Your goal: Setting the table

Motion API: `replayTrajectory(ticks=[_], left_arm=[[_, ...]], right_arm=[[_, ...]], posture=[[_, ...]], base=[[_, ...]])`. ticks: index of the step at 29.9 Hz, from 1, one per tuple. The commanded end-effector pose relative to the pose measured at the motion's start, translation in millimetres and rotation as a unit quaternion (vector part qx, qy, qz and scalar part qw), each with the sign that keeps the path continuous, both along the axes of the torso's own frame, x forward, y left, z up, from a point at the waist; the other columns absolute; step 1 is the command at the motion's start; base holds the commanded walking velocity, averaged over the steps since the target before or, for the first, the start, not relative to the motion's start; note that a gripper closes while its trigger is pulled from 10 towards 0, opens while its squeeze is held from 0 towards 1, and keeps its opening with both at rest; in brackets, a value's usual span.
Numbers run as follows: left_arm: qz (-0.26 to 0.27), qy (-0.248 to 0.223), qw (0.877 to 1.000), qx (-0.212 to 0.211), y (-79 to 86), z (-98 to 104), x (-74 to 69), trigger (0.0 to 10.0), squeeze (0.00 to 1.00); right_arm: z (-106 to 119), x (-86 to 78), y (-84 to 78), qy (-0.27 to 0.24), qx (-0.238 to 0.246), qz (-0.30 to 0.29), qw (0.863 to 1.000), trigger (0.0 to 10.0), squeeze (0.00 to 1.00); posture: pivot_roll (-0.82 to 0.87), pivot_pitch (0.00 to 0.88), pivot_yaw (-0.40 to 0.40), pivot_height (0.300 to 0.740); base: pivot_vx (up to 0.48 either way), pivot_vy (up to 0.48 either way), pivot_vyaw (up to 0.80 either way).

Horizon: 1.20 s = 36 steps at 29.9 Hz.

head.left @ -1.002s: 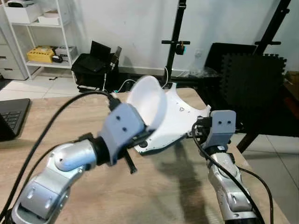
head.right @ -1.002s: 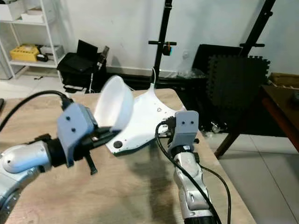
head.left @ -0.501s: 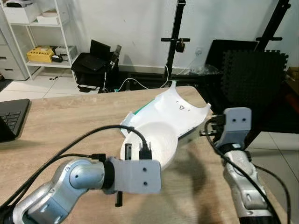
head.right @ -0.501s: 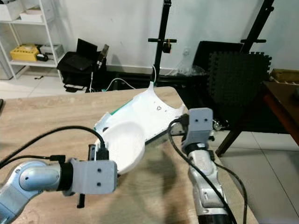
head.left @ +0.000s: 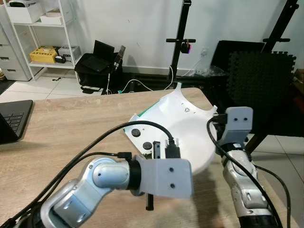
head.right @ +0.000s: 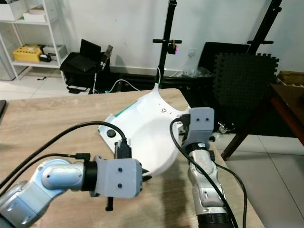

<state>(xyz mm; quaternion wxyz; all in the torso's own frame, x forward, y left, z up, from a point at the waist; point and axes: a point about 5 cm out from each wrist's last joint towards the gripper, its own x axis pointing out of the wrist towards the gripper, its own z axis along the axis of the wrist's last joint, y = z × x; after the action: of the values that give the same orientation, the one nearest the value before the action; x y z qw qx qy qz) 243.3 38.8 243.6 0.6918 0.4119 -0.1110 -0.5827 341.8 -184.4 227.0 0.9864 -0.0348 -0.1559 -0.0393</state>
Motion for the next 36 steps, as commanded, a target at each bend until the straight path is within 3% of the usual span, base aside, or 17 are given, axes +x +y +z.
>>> replayTrajectory(ticks=[1, 8, 10, 11, 22, 28, 32, 36], left_arm=[[-0.016, 0.004, 1.0, 0.016, -8.4, -10, 4.5, 10.0, 0.0], [-0.016, 0.012, 0.998, 0.055, -13.1, -28, 24.5, 10.0, 0.0], [-0.004, -0.003, 0.997, 0.071, -11.9, -32, 36.3, 10.0, 0.0], [0.023, -0.03, 0.995, 0.092, -6.5, -33, 49.6, 10.0, 0.0], [0.12, -0.076, 0.978, 0.153, 30.1, -38, 87.6, 10.0, 0.0], [0.15, -0.083, 0.976, 0.133, 38.6, -35, 96.1, 10.0, 0.0], [0.206, -0.113, 0.971, 0.034, 36.7, -20, 110.3, 10.0, 0.0], [0.211, -0.114, 0.971, 0.019, 39.2, -16, 110.3, 10.0, 0.0]], right_arm=[[6, -0.4, -10.4, -0.017, 0.003, -0.029, 0.999, 10.0, 0.0], [21, -6.2, -37.7, -0.053, -0.009, -0.111, 0.992, 10.0, 0.0], [21, -7.5, -43.5, -0.053, -0.004, -0.124, 0.991, 10.0, 0.0], [20, -8.2, -43.4, -0.052, -0.004, -0.122, 0.991, 10.0, 0.0], [15, -7.5, -30.8, -0.046, 0.002, -0.1, 0.994, 10.0, 0.0], [13, -5.9, -24.7, -0.044, 0.004, -0.089, 0.995, 10.0, 0.0], [13, -4.7, -19.1, -0.042, 0.004, -0.078, 0.996, 10.0, 0.0], [12, -4.9, -17.2, -0.041, 0.004, -0.074, 0.996, 10.0, 0.0]], posture=[[0.07, 0.156, 0.035, 0.74], [0.06, 0.159, 0.043, 0.74], [0.06, 0.16, 0.046, 0.74], [0.05, 0.16, 0.049, 0.74], [0.06, 0.163, 0.048, 0.74], [0.06, 0.16, 0.04, 0.74], [0.06, 0.157, 0.039, 0.74], [0.06, 0.158, 0.041, 0.74]], base=[[0.0, 0.0, 0.0], [0.0, 0.0, 0.0], [0.0, 0.0, 0.0], [0.0, 0.0, 0.0], [0.0, 0.0, 0.0], [0.0, 0.0, 0.0], [0.0, 0.0, 0.0], [0.0, 0.0, 0.0]])
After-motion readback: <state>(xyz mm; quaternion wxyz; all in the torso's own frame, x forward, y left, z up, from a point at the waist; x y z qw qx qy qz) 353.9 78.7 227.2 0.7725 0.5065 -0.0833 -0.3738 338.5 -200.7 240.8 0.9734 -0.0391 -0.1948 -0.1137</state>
